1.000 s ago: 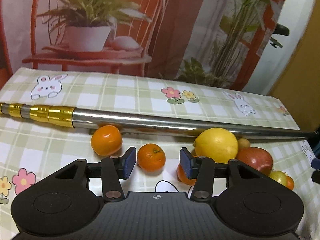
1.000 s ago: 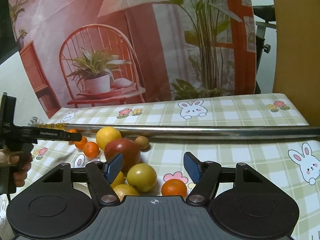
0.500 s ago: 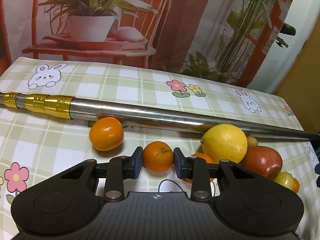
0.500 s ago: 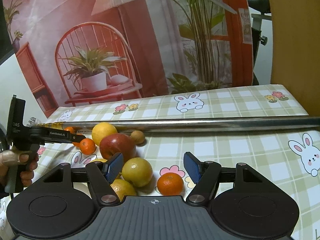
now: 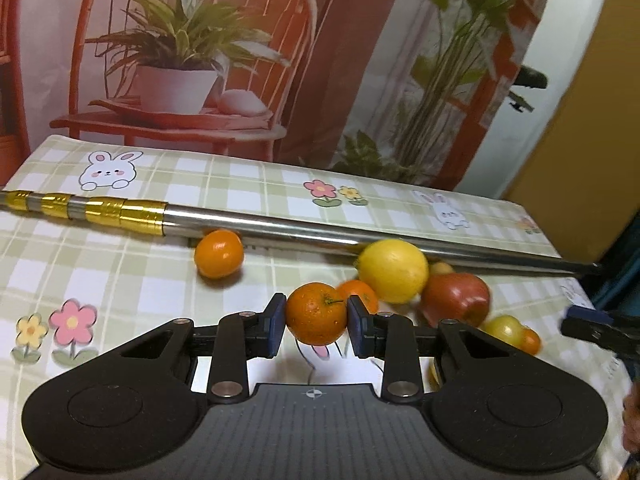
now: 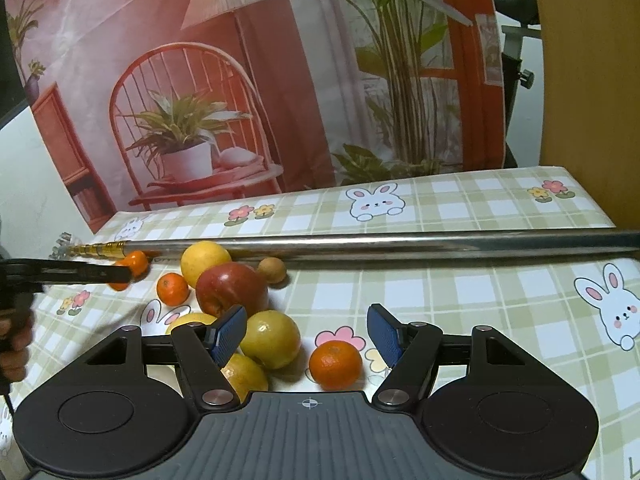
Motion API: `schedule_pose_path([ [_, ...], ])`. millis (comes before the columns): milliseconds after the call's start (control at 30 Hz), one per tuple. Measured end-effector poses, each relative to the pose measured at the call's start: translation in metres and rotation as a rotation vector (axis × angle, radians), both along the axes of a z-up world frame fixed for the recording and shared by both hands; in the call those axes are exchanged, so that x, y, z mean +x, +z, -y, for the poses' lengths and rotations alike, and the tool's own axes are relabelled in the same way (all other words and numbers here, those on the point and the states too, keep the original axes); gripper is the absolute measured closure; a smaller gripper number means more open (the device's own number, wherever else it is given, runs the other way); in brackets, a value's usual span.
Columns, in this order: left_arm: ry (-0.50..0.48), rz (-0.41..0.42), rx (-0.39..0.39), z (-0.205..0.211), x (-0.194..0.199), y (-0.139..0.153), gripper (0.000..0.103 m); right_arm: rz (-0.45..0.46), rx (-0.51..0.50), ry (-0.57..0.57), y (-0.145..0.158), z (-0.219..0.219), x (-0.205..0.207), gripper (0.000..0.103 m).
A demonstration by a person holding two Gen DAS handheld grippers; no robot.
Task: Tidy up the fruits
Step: 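Carry the tangerine toward the plate with left while right grasps a yellow pear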
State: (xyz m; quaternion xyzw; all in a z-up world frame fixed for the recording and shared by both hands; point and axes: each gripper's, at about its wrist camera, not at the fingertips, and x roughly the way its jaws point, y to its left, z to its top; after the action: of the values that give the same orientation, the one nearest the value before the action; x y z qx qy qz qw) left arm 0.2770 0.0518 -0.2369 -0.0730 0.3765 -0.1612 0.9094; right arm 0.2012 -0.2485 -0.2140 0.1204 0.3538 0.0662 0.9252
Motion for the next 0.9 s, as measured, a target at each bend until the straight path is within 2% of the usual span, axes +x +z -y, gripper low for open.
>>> schedule_pose_path([
  [300, -0.036, 0.027, -0.037, -0.002, -0.048, 0.011, 0.069, -0.014, 0.012, 0.003, -0.004, 0.004, 0.001, 0.040],
  [467, -0.052, 0.059, -0.026, 0.004, -0.068, 0.013, 0.069, -0.027, 0.018, 0.009, -0.005, 0.006, 0.007, 0.041],
  [600, -0.062, 0.067, -0.018, 0.008, -0.076, 0.012, 0.069, -0.052, 0.019, 0.026, -0.009, 0.005, 0.017, 0.047],
  [900, -0.058, 0.052, -0.032, 0.005, -0.082, 0.006, 0.069, -0.106, 0.047, 0.100, -0.020, -0.012, 0.043, 0.050],
])
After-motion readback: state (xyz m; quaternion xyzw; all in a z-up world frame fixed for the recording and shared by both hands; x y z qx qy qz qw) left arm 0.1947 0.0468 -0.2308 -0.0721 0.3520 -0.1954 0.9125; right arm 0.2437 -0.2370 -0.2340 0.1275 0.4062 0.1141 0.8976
